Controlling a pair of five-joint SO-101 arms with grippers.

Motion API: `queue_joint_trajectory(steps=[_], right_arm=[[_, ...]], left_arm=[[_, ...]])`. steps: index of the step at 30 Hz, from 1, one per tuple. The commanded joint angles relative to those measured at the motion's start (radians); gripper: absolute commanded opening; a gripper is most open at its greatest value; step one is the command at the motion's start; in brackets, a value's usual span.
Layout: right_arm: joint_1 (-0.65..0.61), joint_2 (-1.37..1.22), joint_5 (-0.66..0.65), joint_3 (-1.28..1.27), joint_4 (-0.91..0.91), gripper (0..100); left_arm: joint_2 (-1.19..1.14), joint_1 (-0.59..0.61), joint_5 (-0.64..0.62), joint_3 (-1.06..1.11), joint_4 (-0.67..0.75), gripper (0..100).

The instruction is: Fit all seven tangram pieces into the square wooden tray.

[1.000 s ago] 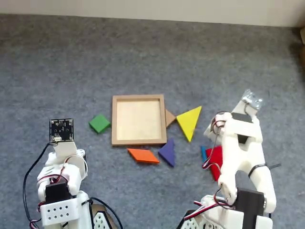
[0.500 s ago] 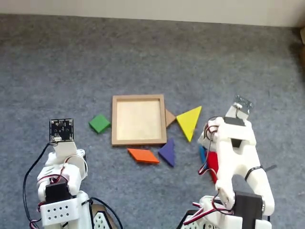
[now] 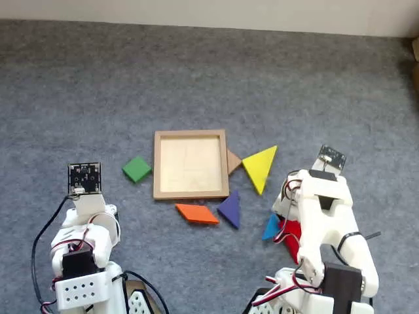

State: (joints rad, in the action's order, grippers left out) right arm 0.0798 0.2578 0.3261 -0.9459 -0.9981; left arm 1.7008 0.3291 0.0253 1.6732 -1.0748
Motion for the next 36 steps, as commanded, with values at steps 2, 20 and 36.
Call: queue_joint_trajectory(steps=[2,20,36], right_arm=[[0.021,0.027,-0.023,-0.007,-0.012,14.1],[0.047,0.028,-0.158,0.177,-0.213,0.3],[-0.308,0.016,-0.152,0.581,-0.239,0.3]], left_arm=[[0.013,0.013,0.003,0.010,0.014,1],[0.013,0.013,0.003,0.010,0.014,1],[0.013,0.013,0.003,0.010,0.014,1]])
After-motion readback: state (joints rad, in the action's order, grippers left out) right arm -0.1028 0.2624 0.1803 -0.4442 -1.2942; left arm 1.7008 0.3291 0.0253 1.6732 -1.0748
